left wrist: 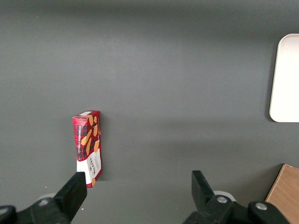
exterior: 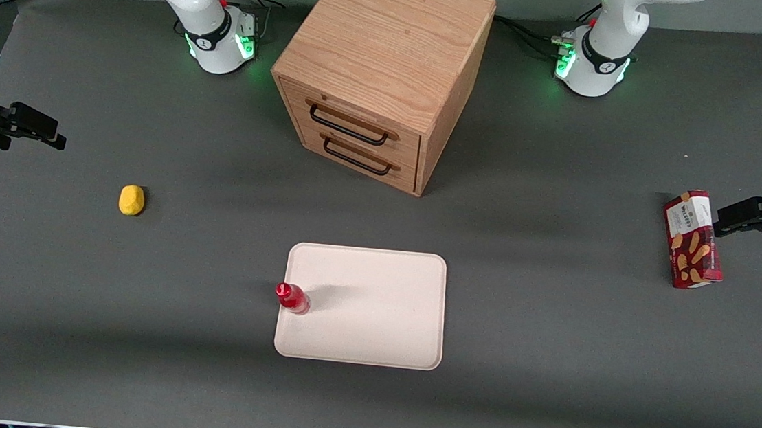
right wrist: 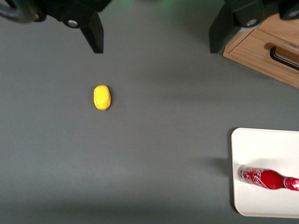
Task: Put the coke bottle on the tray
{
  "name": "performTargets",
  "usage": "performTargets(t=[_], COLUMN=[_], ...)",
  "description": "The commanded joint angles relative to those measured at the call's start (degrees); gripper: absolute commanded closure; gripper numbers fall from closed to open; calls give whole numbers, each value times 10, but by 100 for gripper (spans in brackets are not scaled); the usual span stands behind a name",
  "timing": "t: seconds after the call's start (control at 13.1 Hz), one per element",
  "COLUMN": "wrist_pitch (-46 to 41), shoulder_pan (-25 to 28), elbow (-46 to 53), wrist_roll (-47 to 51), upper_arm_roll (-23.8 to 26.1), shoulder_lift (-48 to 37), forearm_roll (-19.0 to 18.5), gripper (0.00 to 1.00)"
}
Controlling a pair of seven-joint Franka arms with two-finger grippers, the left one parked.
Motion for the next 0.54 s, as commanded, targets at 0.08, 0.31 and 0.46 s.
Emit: performTargets(t=[0.08, 0.31, 0.46], wrist_pitch=[17, 17, 16], shoulder_pan=[19, 21, 21], elbow=[-18, -16, -16], wrist_roll=[-3, -3, -2], upper_arm_roll=[-7, -7, -7], shoulder_lift=[-19, -17, -17], forearm_roll=[-9, -9, -10], gripper=[0, 0, 0])
